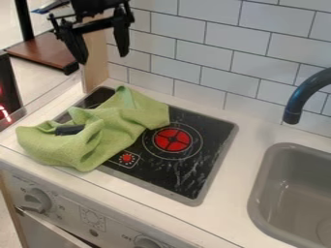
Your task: Move the cloth from left to the right
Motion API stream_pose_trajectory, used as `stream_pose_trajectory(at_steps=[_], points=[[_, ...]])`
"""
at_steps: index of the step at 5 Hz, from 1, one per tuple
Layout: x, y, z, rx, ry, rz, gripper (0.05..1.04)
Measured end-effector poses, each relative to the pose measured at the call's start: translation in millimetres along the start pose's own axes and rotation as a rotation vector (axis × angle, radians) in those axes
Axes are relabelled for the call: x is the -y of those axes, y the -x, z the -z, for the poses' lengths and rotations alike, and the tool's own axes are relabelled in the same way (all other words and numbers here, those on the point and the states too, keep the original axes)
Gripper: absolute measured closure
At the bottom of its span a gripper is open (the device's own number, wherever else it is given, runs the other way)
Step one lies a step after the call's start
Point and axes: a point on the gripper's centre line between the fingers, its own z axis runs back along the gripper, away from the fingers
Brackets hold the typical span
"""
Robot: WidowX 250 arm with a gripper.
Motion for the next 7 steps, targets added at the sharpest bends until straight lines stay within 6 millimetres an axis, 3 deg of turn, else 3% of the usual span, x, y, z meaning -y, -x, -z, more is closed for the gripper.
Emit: stream_pose_trajectory(at_steps=[2,4,5,7], points=[[-17,-5,24,-0.027,-0.068,-0.052,0.084],[-46,-10,50,-0.040,-0.204,-0.111,0.084],[-57,-2,62,-0.074,-0.259,-0.146,0.084],[-75,6,67,-0.094,-0.318,-0.193,0.084]])
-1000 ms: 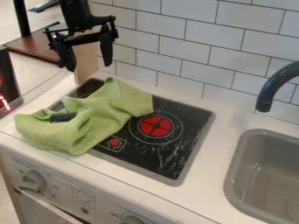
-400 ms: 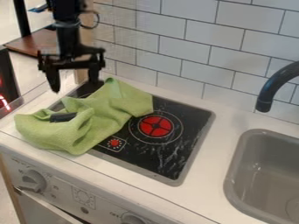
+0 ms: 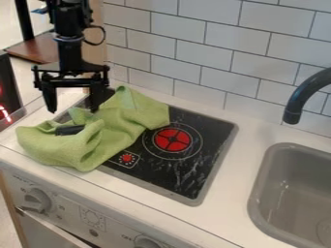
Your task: Move the cloth from left to the right
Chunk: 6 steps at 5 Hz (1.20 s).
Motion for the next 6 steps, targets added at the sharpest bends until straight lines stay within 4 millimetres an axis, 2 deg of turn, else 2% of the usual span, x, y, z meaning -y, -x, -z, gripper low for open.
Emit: stream_pose_trajectory(at_steps=[1,3,4,5,6], points=[[-4,1,10,-0.011,-0.018,-0.026,0.142],[-5,5,18,0.008,-0.041,-0.049,0.751],[-5,6,23,0.021,-0.037,-0.061,0.951],[-3,7,21,0.035,-0.025,-0.061,1.035],[1,9,17,0.029,0.004,-0.057,1.036]])
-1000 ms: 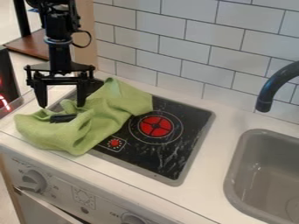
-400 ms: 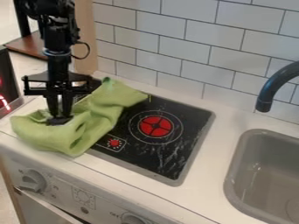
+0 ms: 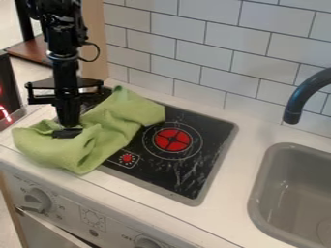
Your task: Move the cloth from left to the right
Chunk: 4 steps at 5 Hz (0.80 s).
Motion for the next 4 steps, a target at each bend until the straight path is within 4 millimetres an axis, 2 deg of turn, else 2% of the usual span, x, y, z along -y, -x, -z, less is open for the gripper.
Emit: stream_pose_trajectory(at_steps=[1,2,3,4], points=[[6,4,-10,-0.011,0.040,0.003,1.036],[17,13,-28,-0.030,0.100,0.021,1.036],[38,36,-53,-0.025,0.168,0.128,1.036],[50,72,-60,-0.066,0.197,0.260,1.036]])
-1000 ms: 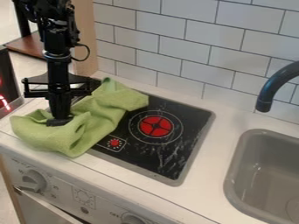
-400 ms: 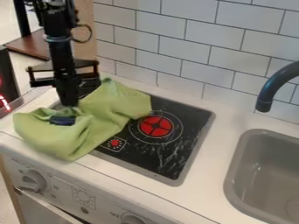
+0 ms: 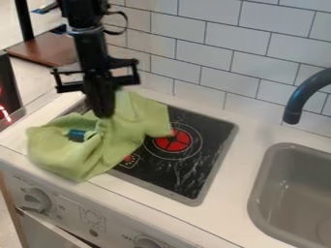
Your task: Move the cloth from left to the right
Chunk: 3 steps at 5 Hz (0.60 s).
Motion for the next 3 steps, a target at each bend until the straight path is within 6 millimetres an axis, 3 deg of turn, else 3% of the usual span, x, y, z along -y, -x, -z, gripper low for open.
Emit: stream_pose_trajectory(at_steps=[1,3], points=[[12,25,4,-0.041,0.012,0.096,1.036],[25,61,34,-0.088,-0.060,0.254,1.036]])
